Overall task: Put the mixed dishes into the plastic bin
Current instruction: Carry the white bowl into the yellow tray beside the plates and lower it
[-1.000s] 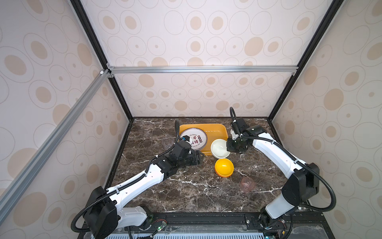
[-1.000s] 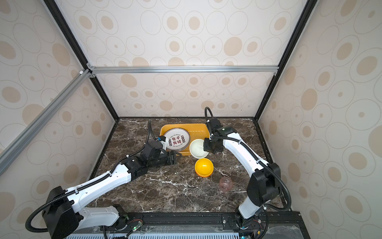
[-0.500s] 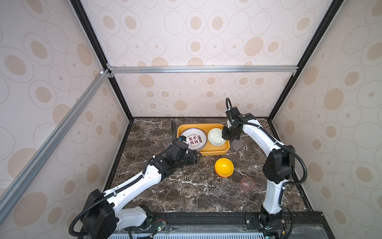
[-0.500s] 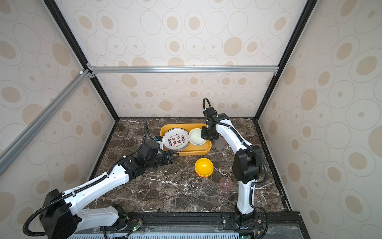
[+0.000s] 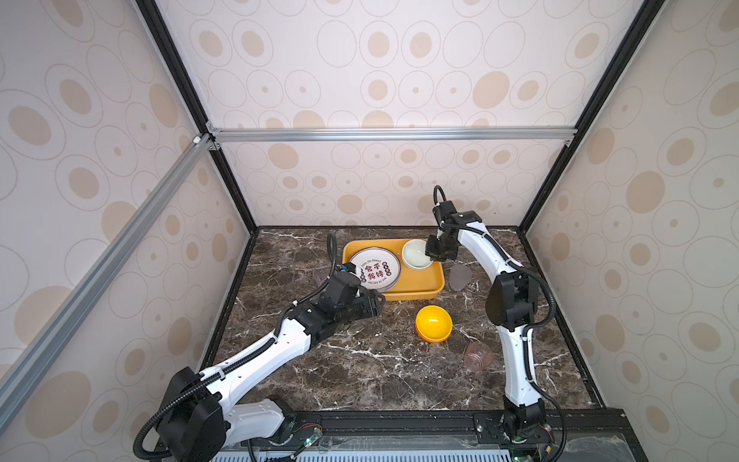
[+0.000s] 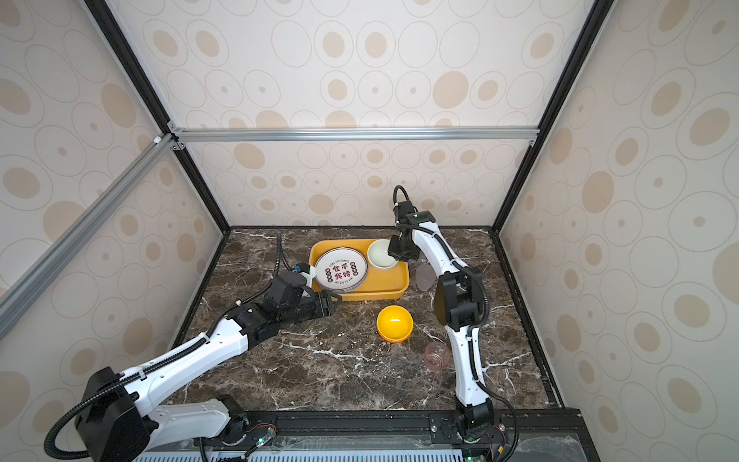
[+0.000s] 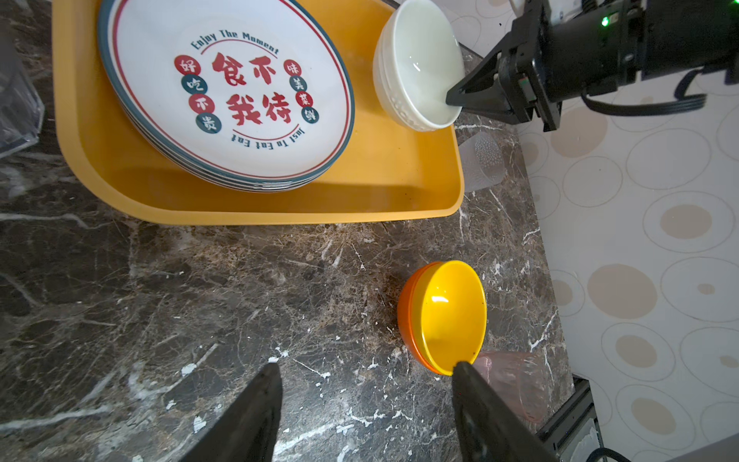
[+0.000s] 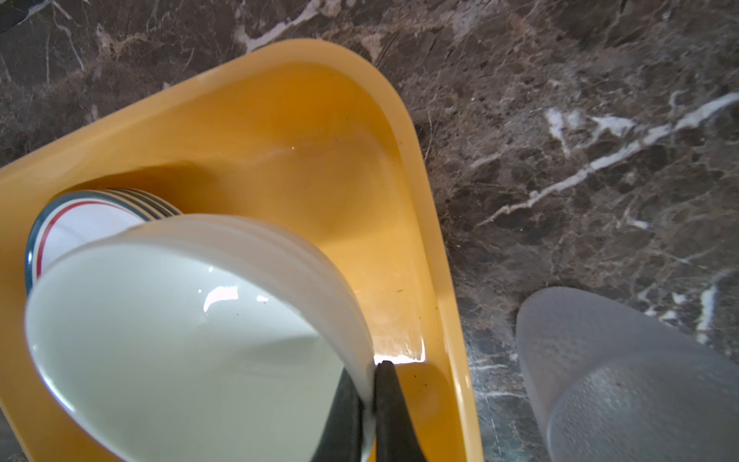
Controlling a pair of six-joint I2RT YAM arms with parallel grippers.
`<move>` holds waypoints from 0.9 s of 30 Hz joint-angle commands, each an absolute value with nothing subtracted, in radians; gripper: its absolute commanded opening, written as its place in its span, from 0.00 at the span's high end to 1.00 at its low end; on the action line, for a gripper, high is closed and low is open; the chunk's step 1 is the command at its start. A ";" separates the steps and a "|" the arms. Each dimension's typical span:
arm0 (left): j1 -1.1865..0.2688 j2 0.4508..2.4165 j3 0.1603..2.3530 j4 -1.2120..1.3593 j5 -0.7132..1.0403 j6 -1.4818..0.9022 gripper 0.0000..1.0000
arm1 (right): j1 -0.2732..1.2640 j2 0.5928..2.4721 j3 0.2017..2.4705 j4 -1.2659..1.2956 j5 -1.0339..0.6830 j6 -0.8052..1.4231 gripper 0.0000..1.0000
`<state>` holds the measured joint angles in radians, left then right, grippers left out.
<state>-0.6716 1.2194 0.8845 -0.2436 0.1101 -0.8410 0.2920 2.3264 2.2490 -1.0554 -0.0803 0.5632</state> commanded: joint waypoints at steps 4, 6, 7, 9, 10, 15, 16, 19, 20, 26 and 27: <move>-0.650 1.201 0.873 -0.273 0.103 -0.851 0.33 | 0.286 2.395 2.382 -1.073 -0.086 0.606 1.00; -0.645 1.201 0.869 -0.272 0.105 -0.852 0.33 | 0.286 2.409 2.395 -1.071 -0.077 0.611 1.00; -0.644 1.201 0.867 -0.272 0.106 -0.852 0.33 | 0.286 2.417 2.403 -1.069 -0.074 0.615 1.00; -0.640 1.203 0.865 -0.272 0.109 -0.852 0.33 | 0.285 2.431 2.412 -1.069 -0.063 0.620 1.00; -0.638 1.203 0.864 -0.270 0.110 -0.852 0.33 | 0.286 2.439 2.417 -1.069 -0.061 0.622 1.00; -0.632 1.205 0.860 -0.270 0.115 -0.852 0.33 | 0.286 2.460 2.431 -1.068 -0.055 0.629 1.00; -0.632 1.205 0.859 -0.270 0.115 -0.853 0.33 | 0.287 2.464 2.434 -1.069 -0.055 0.631 1.00; -0.628 1.206 0.858 -0.270 0.118 -0.853 0.33 | 0.286 2.471 2.438 -1.068 -0.048 0.634 1.00; -0.628 1.207 0.858 -0.269 0.118 -0.852 0.33 | 0.286 2.473 2.437 -1.067 -0.046 0.635 1.00; -0.626 1.204 0.855 -0.270 0.121 -0.854 0.33 | 0.286 2.485 2.445 -1.062 -0.042 0.641 1.00; -0.625 1.204 0.854 -0.270 0.121 -0.855 0.33 | 0.285 2.489 2.447 -1.063 -0.042 0.641 1.00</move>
